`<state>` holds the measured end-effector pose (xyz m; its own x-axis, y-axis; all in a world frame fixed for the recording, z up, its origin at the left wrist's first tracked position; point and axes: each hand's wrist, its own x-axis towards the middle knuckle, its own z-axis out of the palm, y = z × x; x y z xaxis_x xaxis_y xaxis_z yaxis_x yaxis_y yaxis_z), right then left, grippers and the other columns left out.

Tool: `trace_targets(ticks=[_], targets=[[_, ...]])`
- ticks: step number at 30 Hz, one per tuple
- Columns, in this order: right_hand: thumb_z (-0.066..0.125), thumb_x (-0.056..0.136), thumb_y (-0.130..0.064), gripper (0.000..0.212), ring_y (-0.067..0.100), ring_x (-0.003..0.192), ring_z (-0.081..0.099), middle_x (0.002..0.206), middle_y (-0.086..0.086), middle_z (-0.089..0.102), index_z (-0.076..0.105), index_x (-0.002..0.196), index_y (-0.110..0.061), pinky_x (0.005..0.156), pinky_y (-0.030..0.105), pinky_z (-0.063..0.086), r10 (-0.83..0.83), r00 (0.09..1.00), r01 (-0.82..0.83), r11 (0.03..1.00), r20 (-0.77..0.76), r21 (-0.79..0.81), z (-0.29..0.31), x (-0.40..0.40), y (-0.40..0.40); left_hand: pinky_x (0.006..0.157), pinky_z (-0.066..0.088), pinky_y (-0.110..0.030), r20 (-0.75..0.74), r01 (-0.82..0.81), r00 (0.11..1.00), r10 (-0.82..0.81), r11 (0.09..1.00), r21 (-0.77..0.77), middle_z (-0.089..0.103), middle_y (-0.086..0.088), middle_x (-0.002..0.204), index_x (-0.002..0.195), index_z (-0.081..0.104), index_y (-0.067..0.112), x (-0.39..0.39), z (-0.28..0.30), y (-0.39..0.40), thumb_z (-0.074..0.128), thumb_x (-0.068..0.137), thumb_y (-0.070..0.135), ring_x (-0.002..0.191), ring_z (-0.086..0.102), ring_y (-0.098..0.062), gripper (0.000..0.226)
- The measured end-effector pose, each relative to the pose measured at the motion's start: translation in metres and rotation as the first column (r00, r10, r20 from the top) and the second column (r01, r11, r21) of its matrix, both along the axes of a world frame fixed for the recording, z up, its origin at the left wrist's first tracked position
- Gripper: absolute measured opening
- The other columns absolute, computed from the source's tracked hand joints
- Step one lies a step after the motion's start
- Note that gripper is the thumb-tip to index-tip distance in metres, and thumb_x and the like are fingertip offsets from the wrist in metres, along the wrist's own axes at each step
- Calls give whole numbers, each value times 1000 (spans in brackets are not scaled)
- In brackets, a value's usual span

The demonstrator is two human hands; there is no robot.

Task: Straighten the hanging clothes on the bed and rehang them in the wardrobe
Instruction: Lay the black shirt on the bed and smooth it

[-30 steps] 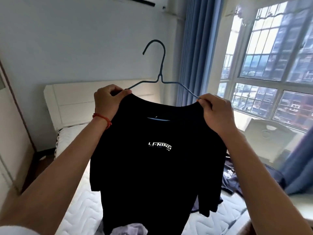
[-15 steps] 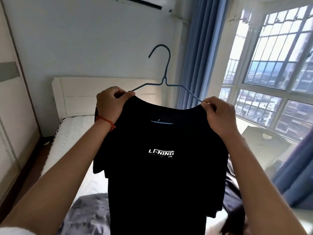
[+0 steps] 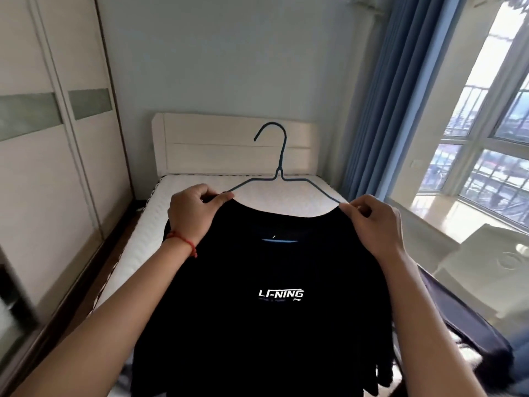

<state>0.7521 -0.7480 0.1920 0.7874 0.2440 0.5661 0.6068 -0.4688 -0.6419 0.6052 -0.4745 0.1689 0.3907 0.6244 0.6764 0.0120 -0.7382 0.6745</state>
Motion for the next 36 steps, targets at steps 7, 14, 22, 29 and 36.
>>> trace_targets(ticks=[7,14,22,29,36], targets=[[65,78,-41,15,15,70,56,65,-10,60,61,70,-30,65,28,37,62,988,-77,992,-142,-102,-58,65,46,57,39,-20,-122,-33,992,28,999,-33,61,7,63,66,68,13,57,-63,42,73,69,44,62,57,-12,32],[62,84,-26,6,17,73,56,68,-8,58,62,78,-28,68,27,38,96,948,-161,967,-304,-196,-109,151,115,60,42,-23,-232,-12,973,-15,993,-116,63,1,63,67,68,9,138,-119,113,74,71,41,61,58,-16,33],[61,85,-17,6,14,75,52,71,-11,57,67,84,-16,66,23,29,61,932,-165,950,-357,-267,-155,214,163,54,38,-3,-341,38,932,-124,968,-249,56,9,53,60,63,11,196,-163,157,75,72,32,54,52,-5,27],[58,88,-17,10,14,82,52,86,-3,60,67,90,-13,74,24,33,69,937,-168,949,-342,-267,-177,272,200,60,39,0,-401,40,900,-172,947,-318,61,9,68,72,67,13,232,-169,181,77,71,25,66,56,-1,16],[56,89,-16,14,20,87,55,94,4,62,66,96,-10,73,21,31,130,934,-224,938,-332,-263,-193,355,244,78,41,-19,-483,-23,865,-132,953,-301,69,-9,90,86,69,3,295,-176,214,58,75,-6,84,58,-16,19]])
